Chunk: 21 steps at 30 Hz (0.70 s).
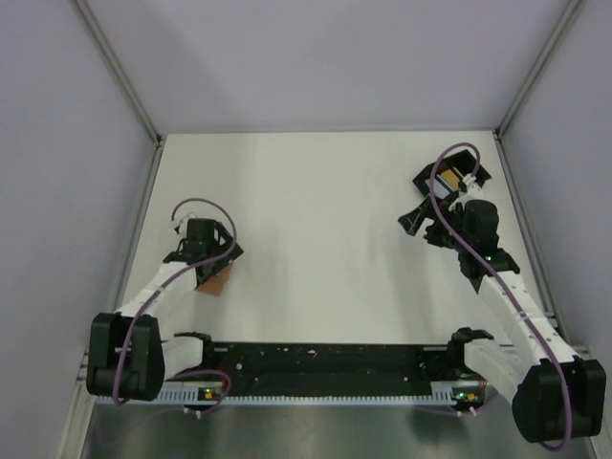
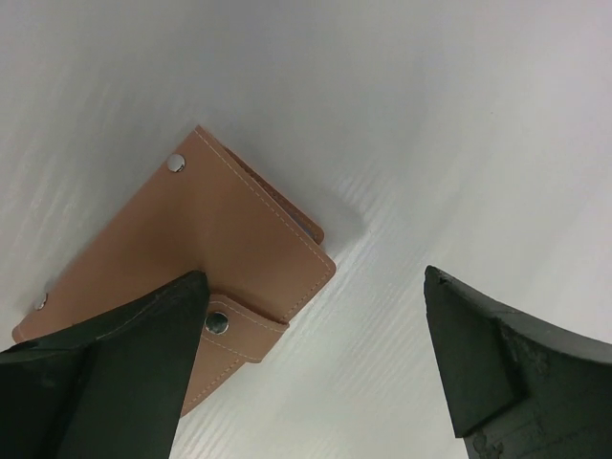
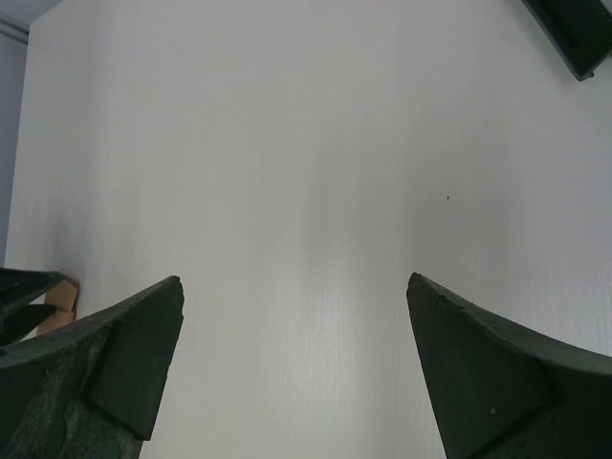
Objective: Put the credit cards into the card holder
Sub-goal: Move the card holder to the center of the board.
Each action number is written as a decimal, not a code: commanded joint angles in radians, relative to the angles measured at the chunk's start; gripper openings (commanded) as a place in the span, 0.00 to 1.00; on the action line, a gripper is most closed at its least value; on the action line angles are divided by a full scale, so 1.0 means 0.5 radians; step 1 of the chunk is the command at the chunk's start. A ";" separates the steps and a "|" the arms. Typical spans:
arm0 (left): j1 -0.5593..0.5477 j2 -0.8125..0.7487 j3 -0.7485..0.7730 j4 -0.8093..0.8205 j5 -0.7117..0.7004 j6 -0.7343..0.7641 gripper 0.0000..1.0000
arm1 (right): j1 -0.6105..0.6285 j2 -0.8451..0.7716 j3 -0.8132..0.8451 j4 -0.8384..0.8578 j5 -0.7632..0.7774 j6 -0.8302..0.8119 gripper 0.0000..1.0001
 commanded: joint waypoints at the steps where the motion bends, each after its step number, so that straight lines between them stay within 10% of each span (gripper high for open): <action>1: -0.056 -0.022 -0.203 0.130 0.178 -0.187 0.98 | 0.005 0.025 0.089 0.014 -0.025 0.007 0.99; 21: -0.903 0.487 0.171 0.532 0.102 -0.657 0.98 | -0.353 0.481 0.521 -0.427 0.905 0.234 0.99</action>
